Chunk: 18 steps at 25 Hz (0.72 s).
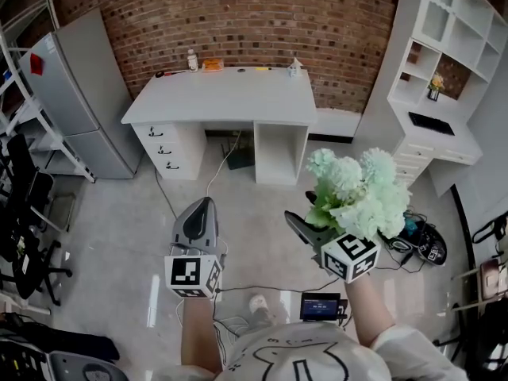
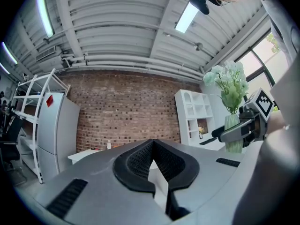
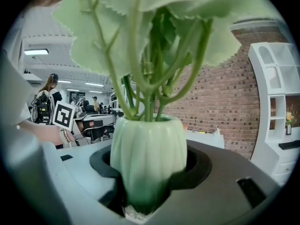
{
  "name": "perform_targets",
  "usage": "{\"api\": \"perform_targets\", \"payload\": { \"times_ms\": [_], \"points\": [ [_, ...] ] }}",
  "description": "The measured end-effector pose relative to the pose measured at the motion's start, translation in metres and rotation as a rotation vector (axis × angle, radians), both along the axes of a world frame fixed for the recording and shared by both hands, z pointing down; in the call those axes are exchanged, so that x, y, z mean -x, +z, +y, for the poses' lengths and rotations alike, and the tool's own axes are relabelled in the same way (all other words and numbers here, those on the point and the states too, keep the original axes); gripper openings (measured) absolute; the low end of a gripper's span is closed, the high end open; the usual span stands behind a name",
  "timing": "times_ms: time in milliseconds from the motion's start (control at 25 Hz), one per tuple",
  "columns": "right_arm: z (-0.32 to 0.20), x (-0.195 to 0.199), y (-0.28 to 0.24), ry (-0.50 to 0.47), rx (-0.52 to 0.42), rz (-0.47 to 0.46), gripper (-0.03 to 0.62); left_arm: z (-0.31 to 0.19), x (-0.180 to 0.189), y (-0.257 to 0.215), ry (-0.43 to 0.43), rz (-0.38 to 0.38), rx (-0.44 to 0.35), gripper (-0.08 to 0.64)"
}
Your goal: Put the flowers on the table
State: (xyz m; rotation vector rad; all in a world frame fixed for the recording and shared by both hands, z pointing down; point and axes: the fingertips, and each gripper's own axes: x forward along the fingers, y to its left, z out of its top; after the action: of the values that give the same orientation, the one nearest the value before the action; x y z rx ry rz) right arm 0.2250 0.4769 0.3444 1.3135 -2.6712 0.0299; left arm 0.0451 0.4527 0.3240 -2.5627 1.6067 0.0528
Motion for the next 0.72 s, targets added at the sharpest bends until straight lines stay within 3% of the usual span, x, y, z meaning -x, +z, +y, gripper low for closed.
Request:
{"api": "perform_targets", "payload": {
  "times_ms": [440, 720],
  "points": [
    [-0.089, 0.031, -0.011, 0.018, -0.023, -0.048, 0.27, -0.087, 0.018, -0.004, 0.046, -0.017, -0.015, 0.009],
    [-0.131, 0.048, -0.014, -0.004, -0.018, -0.041, 0.27, -0.123, 0.039, -0.002, 0.018, -0.004, -0.013, 0.009]
  ]
}}
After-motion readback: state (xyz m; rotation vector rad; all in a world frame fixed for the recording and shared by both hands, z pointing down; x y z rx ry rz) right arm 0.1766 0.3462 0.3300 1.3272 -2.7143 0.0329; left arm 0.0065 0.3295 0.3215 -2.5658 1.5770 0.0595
